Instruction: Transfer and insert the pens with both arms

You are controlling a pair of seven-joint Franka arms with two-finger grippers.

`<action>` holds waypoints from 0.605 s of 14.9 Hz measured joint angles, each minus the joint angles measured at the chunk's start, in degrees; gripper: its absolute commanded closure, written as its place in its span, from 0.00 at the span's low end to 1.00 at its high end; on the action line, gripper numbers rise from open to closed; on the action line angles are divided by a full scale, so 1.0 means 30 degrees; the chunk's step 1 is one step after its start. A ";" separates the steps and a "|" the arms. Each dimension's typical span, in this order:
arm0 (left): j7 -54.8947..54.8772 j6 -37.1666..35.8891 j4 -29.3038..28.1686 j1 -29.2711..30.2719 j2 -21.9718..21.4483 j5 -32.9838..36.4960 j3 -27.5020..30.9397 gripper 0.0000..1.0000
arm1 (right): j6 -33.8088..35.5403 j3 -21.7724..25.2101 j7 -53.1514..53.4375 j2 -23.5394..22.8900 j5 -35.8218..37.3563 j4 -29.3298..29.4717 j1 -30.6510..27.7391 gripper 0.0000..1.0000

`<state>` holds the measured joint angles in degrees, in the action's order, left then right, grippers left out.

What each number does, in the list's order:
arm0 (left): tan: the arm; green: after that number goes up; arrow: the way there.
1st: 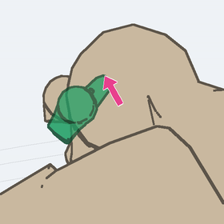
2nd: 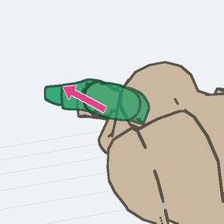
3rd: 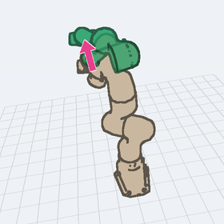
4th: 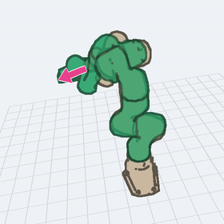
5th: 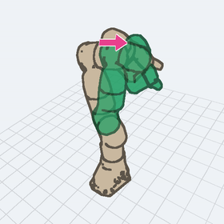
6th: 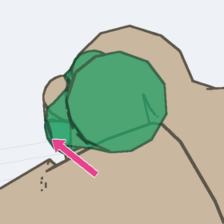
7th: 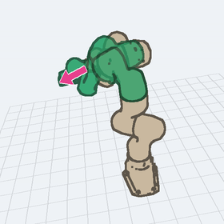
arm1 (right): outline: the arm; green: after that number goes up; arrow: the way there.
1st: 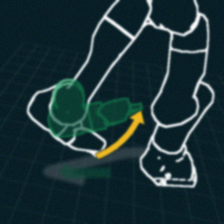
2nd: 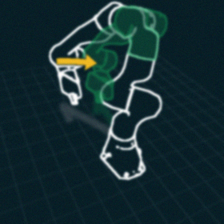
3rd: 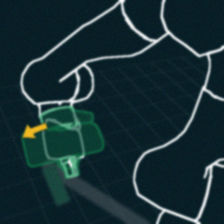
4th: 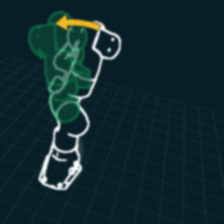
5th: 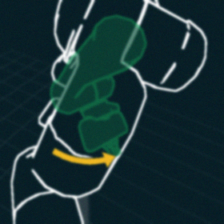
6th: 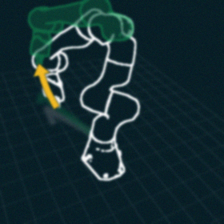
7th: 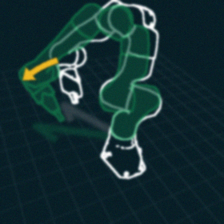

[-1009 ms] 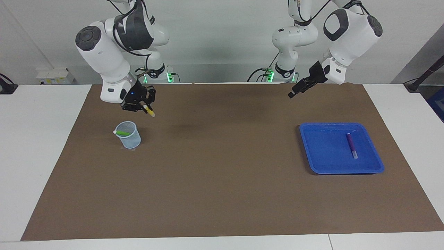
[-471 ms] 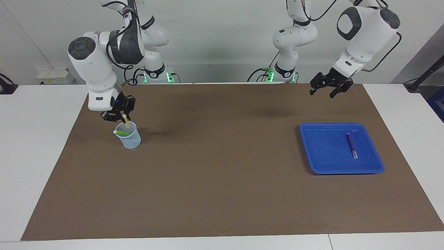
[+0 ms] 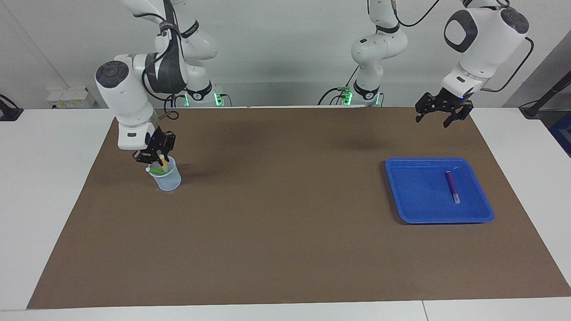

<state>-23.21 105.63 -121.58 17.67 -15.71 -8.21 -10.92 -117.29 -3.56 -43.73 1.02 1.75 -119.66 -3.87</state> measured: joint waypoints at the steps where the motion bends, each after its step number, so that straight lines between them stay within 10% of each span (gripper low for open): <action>1: -0.0214 0.0407 -0.0176 0.0246 0.0120 0.0288 0.0009 0.00 | -0.0117 0.0000 0.0000 0.0000 0.0001 -0.0191 -0.0084 0.75; 3: -0.0651 0.1170 -0.0430 0.0699 0.0653 0.0551 0.0018 0.00 | -0.0133 0.0004 -0.0001 0.0003 0.0001 -0.0282 -0.0174 0.54; 9: -0.2023 0.4022 -0.0628 0.2106 0.3102 0.0647 0.0032 0.00 | 0.0283 -0.0124 -0.0001 0.0072 -0.0009 -0.0121 -0.0178 0.53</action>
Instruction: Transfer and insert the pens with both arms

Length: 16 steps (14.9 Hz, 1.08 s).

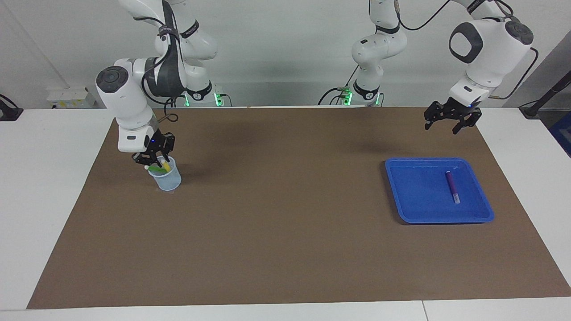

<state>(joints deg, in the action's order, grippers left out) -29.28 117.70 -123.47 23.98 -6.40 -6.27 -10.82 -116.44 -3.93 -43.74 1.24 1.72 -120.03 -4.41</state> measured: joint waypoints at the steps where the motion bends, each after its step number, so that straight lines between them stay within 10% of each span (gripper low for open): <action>1: -0.0379 0.0660 -0.0008 0.0028 0.0419 0.0001 -0.0001 0.00 | 0.0273 -0.0057 0.0004 0.0036 -0.0071 0.0179 0.0031 0.53; 16: -0.1037 0.7611 0.0140 0.0178 0.5912 0.2523 -0.0019 0.02 | 0.1501 -0.0332 0.8095 0.0190 -0.7712 0.1296 0.2364 0.52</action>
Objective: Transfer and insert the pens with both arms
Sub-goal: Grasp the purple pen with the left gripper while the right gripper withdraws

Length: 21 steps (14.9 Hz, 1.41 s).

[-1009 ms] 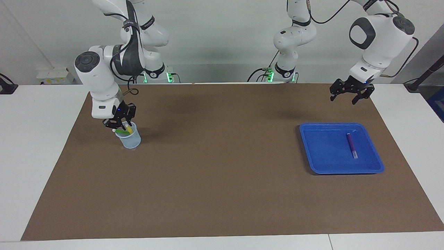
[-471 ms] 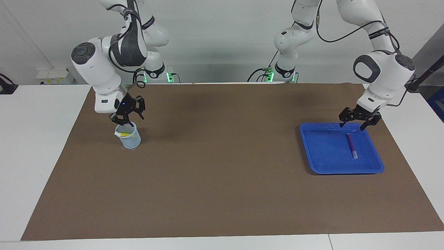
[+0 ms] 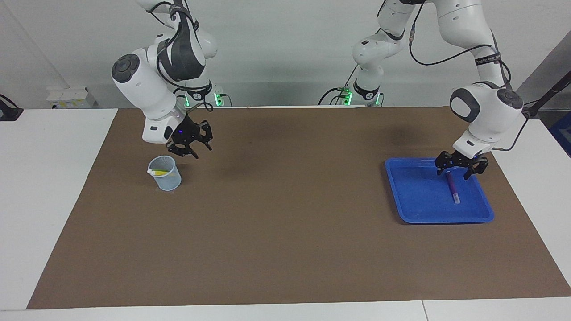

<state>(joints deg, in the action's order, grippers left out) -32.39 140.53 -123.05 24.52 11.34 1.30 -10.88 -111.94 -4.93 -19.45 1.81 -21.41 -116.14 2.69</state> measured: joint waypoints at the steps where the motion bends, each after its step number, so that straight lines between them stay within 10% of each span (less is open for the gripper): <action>1: -0.0036 0.0298 0.0019 0.0001 0.0280 0.0009 0.0003 0.02 | 0.0000 -0.0012 0.0568 0.0000 -0.0555 0.0005 0.0027 0.51; 21: -0.0193 0.1293 0.0490 0.0717 0.1440 0.0080 -0.0180 0.42 | -0.2842 -0.0172 0.9228 -0.0005 -0.5435 0.0117 0.3054 0.45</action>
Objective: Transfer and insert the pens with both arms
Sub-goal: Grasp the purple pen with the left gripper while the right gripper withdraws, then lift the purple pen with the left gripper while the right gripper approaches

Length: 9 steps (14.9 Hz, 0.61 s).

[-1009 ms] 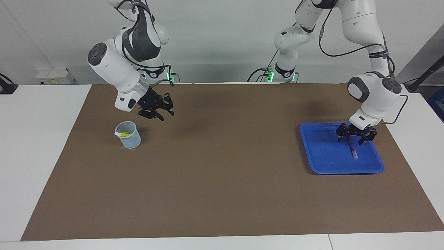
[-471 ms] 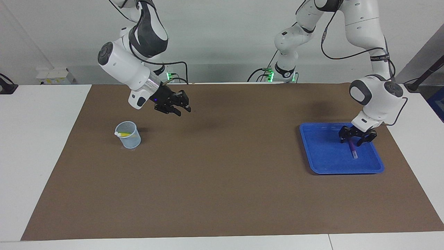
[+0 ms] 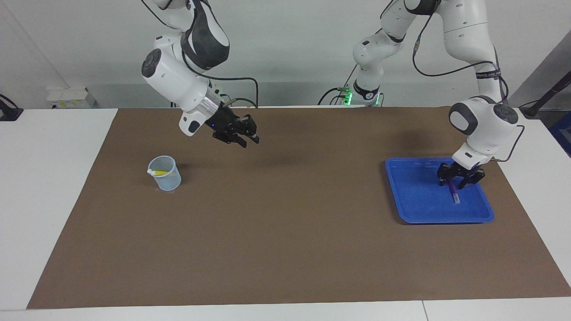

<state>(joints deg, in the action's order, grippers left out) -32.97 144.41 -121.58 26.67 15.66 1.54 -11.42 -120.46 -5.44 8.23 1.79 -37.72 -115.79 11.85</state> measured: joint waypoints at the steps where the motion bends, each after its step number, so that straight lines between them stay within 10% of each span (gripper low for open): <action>1: -0.0002 0.0009 0.0052 -0.0003 0.0046 0.0001 -0.0009 0.46 | 0.0000 0.0010 0.0021 -0.0002 -0.0101 0.0000 -0.0011 0.44; 7: -0.0002 0.0324 0.0200 -0.0020 0.0124 0.0001 -0.0076 1.00 | -0.0278 0.0024 0.0052 -0.0012 -0.0990 -0.0003 0.0000 0.43; 9: 0.0000 0.0364 0.0201 -0.0023 0.0129 0.0002 -0.0078 1.00 | -0.0924 0.0013 0.0376 -0.0057 -0.1558 -0.0005 0.0232 0.43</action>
<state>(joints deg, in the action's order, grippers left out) -32.97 145.50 -120.97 26.60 16.04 1.55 -11.66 -123.24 -5.40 9.36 1.62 -42.39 -115.80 12.54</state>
